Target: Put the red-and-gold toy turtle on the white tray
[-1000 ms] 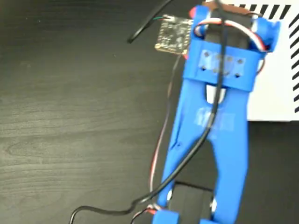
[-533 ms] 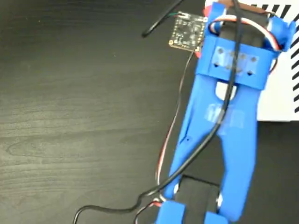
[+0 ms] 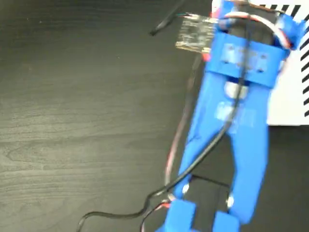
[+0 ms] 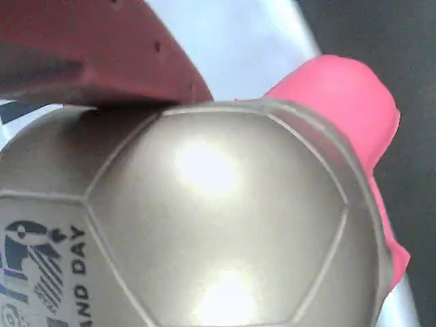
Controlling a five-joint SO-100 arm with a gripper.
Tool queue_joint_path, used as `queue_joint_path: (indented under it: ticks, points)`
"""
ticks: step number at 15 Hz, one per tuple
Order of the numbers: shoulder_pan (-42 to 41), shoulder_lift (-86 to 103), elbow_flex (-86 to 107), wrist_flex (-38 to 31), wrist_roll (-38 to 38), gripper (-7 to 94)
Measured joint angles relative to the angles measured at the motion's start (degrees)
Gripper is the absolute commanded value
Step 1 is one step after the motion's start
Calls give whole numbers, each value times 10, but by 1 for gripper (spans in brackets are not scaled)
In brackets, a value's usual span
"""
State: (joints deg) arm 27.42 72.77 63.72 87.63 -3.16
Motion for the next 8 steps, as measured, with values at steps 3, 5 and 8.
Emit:
queue_joint_path:
  ticks: [3, 5, 8]
  points:
    - [18, -32, 0, -11, 0, 0]
    - [32, -38, 0, -11, 0, 1]
    - [31, -46, 0, -15, 3, 13]
